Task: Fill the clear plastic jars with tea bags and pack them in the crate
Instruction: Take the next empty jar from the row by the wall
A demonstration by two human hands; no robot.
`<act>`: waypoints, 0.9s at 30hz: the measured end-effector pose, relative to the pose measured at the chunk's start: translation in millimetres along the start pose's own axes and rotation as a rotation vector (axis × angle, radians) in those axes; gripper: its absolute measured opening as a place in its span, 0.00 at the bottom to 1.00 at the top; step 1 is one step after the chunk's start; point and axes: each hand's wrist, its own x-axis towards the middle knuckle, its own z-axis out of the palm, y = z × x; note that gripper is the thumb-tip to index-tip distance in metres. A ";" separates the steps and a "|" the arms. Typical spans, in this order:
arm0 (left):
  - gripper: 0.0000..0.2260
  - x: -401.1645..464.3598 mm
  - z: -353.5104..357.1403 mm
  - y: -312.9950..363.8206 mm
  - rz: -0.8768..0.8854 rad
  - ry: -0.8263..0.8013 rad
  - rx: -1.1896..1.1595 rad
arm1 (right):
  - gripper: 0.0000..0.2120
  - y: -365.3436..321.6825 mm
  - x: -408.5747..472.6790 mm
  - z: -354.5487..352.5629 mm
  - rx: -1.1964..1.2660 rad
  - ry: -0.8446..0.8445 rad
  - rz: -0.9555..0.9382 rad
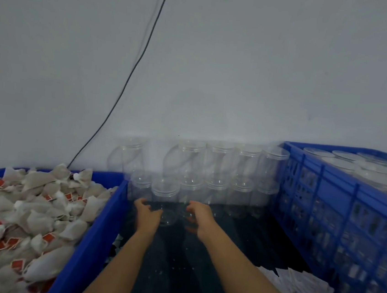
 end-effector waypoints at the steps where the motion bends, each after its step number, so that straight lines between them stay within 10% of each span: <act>1: 0.30 6.4 1.2 -1.4 0.000 -0.003 0.008 | 0.11 2.5 6.9 5.4 0.000 -0.006 0.006; 27: 0.39 -88.0 20.9 -25.8 0.318 0.090 0.084 | 0.22 38.0 -56.6 -29.9 -0.109 -0.229 -0.355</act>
